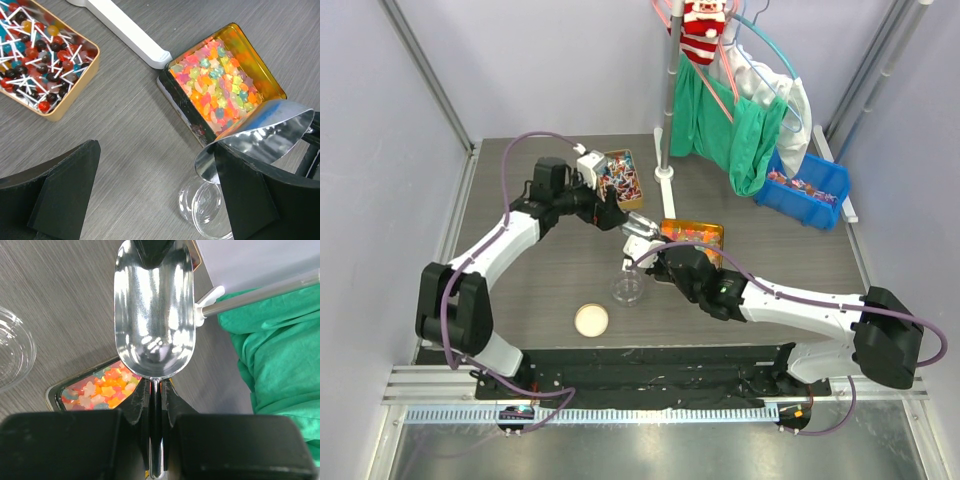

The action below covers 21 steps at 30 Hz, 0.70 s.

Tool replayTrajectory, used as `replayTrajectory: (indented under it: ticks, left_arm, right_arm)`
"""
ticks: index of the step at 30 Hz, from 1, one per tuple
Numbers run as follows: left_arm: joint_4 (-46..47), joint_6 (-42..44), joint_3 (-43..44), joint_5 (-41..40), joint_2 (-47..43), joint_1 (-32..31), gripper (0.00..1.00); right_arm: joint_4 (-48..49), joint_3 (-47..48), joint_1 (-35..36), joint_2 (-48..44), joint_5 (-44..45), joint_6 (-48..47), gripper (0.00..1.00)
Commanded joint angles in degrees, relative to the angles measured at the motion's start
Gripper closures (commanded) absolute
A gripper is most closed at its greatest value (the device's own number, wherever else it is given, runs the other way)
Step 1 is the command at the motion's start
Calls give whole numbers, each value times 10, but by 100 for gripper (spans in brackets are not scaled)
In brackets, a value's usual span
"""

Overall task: Pack the candies
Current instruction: Adjust the spatula.

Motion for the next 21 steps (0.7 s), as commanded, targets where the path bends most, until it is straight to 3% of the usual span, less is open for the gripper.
replayTrajectory:
  ticks: [1, 6, 7, 11, 21]
  left_arm:
    - [35, -16, 11, -87, -39, 38, 0]
    - [81, -26, -12, -207, -82, 56, 0]
    - [83, -24, -8, -276, -77, 57, 0]
    - [48, -14, 36, -372, -17, 57, 0]
    - [18, -42, 175, -387, 155, 51, 0]
  right_arm:
    - [79, 9, 4, -18, 19, -12, 99]
    - [100, 3, -13, -20, 40, -20, 99]
    - [101, 2, -15, -20, 42, -22, 99]
    - [111, 0, -27, -26, 48, -26, 99]
    - [115, -4, -39, -19, 50, -31, 99]
